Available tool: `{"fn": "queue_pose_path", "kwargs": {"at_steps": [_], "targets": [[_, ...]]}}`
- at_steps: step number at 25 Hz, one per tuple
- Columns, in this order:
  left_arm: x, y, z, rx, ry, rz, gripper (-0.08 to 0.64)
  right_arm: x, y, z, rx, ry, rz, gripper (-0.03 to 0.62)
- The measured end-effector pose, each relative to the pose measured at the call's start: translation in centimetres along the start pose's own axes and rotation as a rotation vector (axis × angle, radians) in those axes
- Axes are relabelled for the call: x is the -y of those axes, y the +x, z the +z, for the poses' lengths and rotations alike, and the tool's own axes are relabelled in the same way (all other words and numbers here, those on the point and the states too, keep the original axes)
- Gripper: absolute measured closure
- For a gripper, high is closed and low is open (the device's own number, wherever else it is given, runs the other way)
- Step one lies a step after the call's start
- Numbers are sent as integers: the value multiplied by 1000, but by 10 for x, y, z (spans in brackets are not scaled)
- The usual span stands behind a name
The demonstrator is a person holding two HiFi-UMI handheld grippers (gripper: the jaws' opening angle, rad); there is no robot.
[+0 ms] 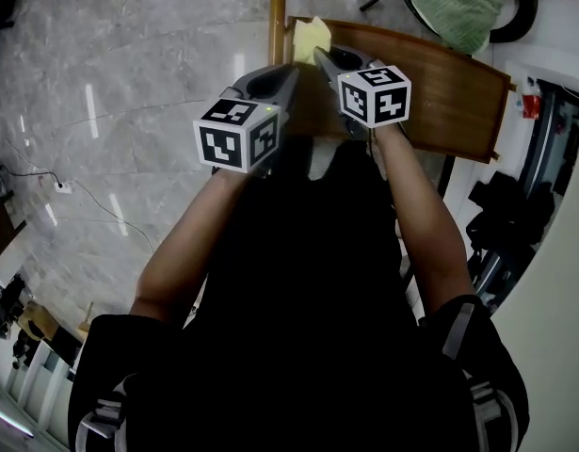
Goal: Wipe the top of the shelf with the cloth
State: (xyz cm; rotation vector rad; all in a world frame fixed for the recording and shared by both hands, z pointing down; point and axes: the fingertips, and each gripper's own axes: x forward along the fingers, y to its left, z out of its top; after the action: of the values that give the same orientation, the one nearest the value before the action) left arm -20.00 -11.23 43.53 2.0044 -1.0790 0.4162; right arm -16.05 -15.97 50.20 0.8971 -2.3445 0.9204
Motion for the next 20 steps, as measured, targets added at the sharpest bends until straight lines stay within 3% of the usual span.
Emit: {"fn": "queue_pose_path", "kwargs": {"at_steps": [8,20], "targets": [[7,16,-1,-7,-13,32,549,41,56,-32,-114,52,-14,549],[25,30,-7,-1,-110,57,549,58,90,-52,-238,1,-34,549]]}}
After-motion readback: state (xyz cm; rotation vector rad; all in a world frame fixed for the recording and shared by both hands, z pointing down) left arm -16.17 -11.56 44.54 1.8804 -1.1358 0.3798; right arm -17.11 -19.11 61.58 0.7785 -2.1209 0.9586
